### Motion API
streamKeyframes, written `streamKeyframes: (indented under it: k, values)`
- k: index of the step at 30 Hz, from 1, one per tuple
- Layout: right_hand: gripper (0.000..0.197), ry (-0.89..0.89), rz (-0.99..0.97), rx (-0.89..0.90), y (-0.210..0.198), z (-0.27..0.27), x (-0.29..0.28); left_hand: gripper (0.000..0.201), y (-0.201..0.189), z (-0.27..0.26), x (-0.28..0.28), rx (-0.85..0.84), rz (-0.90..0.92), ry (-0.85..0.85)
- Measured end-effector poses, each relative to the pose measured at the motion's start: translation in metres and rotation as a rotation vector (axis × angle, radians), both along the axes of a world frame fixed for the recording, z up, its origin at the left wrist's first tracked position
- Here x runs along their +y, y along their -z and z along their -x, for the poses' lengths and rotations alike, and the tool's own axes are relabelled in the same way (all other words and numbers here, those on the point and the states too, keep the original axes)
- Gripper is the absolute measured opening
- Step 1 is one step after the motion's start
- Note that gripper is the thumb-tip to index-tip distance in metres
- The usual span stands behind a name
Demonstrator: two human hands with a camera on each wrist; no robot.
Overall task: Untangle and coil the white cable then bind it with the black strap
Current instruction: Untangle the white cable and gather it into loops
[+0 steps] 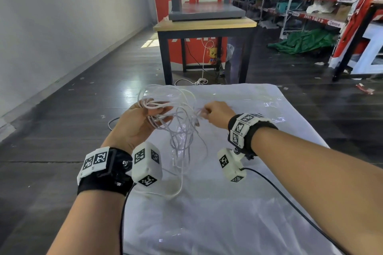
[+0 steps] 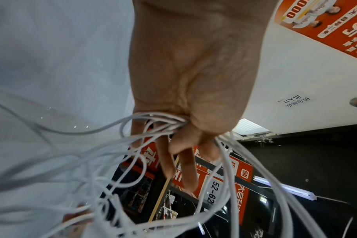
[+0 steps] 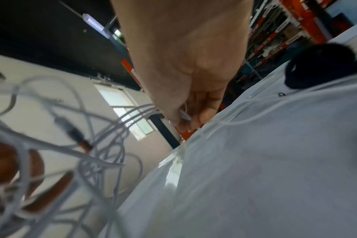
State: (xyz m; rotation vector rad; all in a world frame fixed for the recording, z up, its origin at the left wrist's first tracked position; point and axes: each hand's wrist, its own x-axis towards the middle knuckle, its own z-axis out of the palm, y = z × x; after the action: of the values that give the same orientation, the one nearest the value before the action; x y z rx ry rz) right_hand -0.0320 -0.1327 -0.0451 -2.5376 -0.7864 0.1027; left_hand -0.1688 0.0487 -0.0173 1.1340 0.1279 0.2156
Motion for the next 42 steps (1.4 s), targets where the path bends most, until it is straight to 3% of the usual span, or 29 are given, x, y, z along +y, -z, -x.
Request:
streamKeyframes:
  k: [2,3,7,11,12,14,16,18,20,21,23,26,27,30,33,35,38,42]
  values:
    - [0.030,0.164,-0.120,0.019,-0.004,-0.009,-0.012,0.044,0.000,-0.004,0.006,-0.033,0.007,-0.146]
    - [0.036,0.229,-0.180,0.021,-0.008,-0.014,-0.019,0.049,0.000,-0.006,0.009,-0.045,-0.092,-0.252]
    - [0.033,0.259,-0.384,-0.160,-0.042,-0.017,-0.036,0.046,-0.004,-0.009,0.008,-0.107,-0.756,-0.571]
    - [0.009,0.121,-0.626,-0.333,-0.084,-0.006,-0.038,0.032,-0.010,-0.015,0.006,-0.514,-1.366,-0.780]
    - [0.007,0.104,-0.656,-0.351,-0.091,-0.003,-0.039,0.028,-0.010,-0.018,0.004,-0.562,-1.487,-0.806]
    - [0.011,0.087,-0.682,-0.371,-0.099,0.002,-0.044,0.028,-0.002,-0.026,0.000,-0.456,-1.732,-0.803]
    - [0.016,0.077,-0.637,-0.348,-0.098,0.007,-0.053,0.059,0.009,-0.028,-0.010,-0.150,-1.883,-0.424]
    - [0.017,0.078,-0.542,-0.231,-0.088,0.012,-0.067,0.079,0.020,-0.025,-0.018,0.185,-1.824,0.085]
    - [0.015,0.096,-0.459,-0.103,-0.074,0.020,-0.084,0.079,0.024,-0.024,-0.027,0.344,-1.765,0.370]
    - [0.015,0.105,-0.436,-0.061,-0.066,0.024,-0.091,0.076,0.024,-0.025,-0.030,0.342,-1.745,0.370]
    - [0.017,0.117,-0.410,-0.023,-0.051,0.032,-0.103,0.067,0.018,-0.027,-0.037,0.311,-1.667,0.200]
    - [0.022,0.067,-0.480,0.069,-0.033,0.039,-0.110,0.040,0.002,-0.031,-0.056,0.103,-1.493,-0.053]
    - [0.024,0.049,-0.497,0.083,-0.030,0.041,-0.110,0.036,-0.003,-0.029,-0.068,0.036,-1.390,-0.038]
    - [0.034,0.003,-0.494,0.089,-0.026,0.048,-0.108,0.048,-0.007,-0.027,-0.105,-0.036,-1.138,0.236]
    - [0.040,-0.014,-0.471,0.096,-0.023,0.053,-0.112,0.040,0.006,-0.033,-0.114,-0.058,-1.192,0.248]
    - [0.040,0.083,-0.497,0.106,-0.017,0.047,-0.122,0.026,0.009,-0.035,-0.109,-0.027,-1.271,0.215]
    - [0.036,0.273,-0.576,0.203,-0.010,0.036,-0.142,0.018,0.016,-0.032,-0.100,0.061,-1.355,0.360]
    - [0.038,0.317,-0.542,0.352,-0.004,0.032,-0.150,0.017,0.019,-0.028,-0.096,0.114,-1.369,0.500]
